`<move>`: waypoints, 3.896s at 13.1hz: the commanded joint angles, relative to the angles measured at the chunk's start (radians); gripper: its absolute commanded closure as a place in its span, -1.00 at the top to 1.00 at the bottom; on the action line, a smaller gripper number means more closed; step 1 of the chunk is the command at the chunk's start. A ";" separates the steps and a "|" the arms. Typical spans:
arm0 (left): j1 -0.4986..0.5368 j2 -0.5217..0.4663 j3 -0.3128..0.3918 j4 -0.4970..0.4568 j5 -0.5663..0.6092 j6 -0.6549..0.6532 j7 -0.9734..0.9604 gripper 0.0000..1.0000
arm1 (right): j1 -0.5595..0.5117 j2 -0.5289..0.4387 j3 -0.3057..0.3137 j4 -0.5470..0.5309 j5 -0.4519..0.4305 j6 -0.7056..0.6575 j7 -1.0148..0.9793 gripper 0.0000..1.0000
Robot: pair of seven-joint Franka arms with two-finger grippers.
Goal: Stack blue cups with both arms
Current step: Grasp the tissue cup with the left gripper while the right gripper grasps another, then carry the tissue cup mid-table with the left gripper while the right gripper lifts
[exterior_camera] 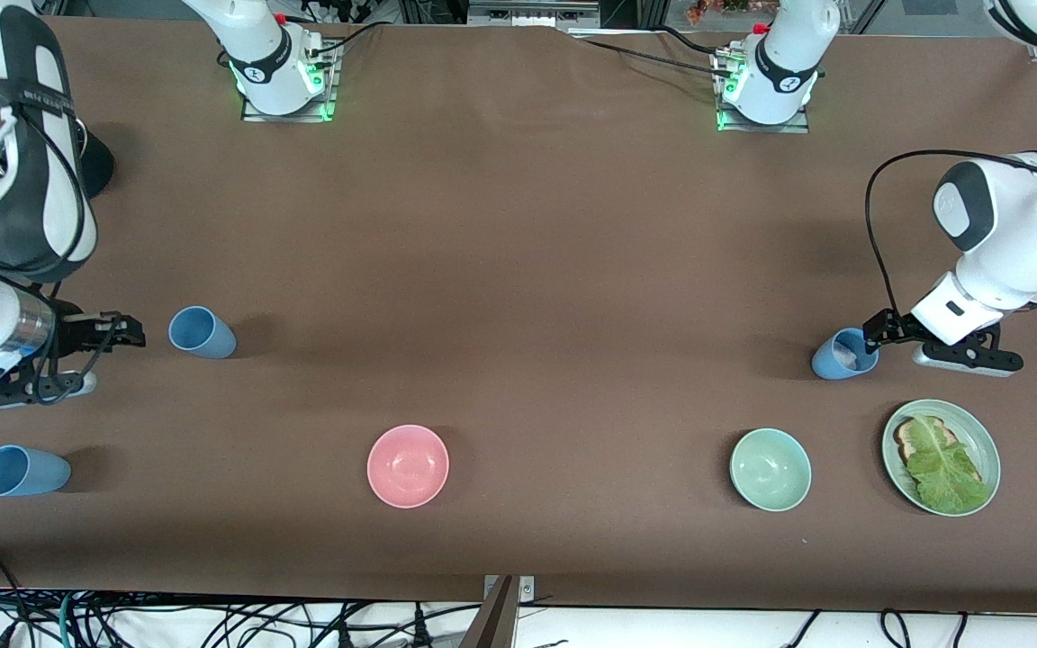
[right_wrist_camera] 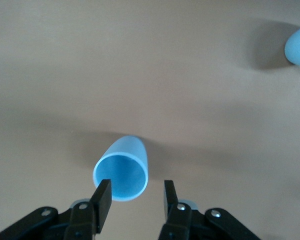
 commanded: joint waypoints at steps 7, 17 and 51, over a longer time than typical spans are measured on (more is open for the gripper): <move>0.022 0.065 0.005 -0.034 -0.076 0.066 0.017 0.96 | -0.003 -0.105 0.004 -0.293 0.016 0.226 -0.026 0.01; 0.016 0.080 -0.001 -0.078 -0.122 0.023 -0.019 0.57 | -0.032 -0.105 0.006 -0.445 0.016 0.410 -0.046 0.01; -0.012 -0.058 -0.430 0.172 0.072 -0.380 -0.829 -1.00 | -0.030 -0.157 0.032 -0.306 0.015 0.211 -0.036 -0.99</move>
